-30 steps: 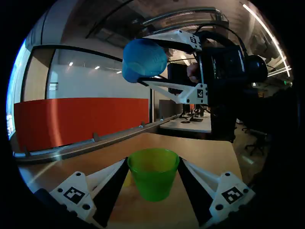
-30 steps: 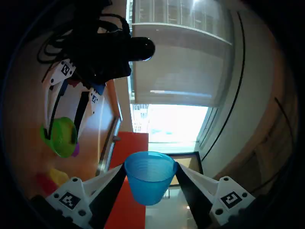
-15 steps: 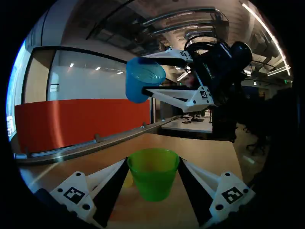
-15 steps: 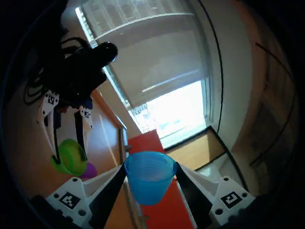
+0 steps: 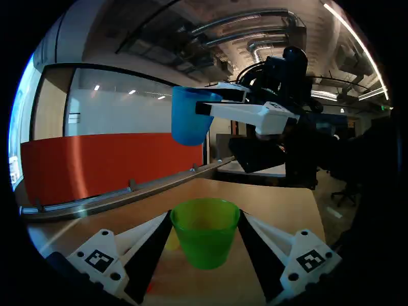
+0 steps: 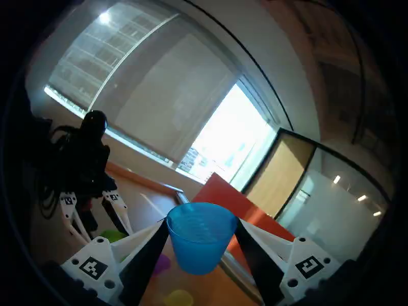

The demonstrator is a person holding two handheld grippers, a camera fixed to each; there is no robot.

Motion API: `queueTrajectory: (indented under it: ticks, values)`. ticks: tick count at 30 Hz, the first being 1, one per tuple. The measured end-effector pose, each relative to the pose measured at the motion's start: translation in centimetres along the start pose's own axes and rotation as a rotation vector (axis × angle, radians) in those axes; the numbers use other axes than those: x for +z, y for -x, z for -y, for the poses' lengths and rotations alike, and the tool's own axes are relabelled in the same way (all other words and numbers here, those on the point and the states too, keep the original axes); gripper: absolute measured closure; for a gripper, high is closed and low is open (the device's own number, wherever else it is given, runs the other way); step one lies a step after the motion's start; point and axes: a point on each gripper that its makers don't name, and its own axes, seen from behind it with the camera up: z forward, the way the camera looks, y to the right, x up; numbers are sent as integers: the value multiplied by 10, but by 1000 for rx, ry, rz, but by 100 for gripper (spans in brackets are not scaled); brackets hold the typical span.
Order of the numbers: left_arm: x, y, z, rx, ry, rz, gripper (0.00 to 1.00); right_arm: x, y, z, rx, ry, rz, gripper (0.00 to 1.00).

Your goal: Pour water

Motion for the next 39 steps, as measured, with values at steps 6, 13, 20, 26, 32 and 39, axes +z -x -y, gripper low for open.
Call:
queueTrajectory:
  ticks: [6, 13, 20, 26, 32, 39]
  values:
    - [0, -1, 0, 4, -2, 2, 11, -2, -10, 6, 178, -33, -19, 8]
    - [0, -1, -1, 7, -3, 5, 11, -3, -11, 5, 375, -47, -13, 8]
    - [1, 2, 0, 9, -2, 11, 11, -5, -16, -1, 523, -63, -36, 8]
    - [1, 5, 2, 12, -6, 26, 11, -6, -13, -4, 516, -56, -30, 8]
    - [2, 8, 3, 6, -5, 40, 11, -7, -9, -2, 517, -63, -24, 8]
    - [2, 21, 2, 28, 5, 88, 11, -11, 5, 0, 518, -63, 6, 8]
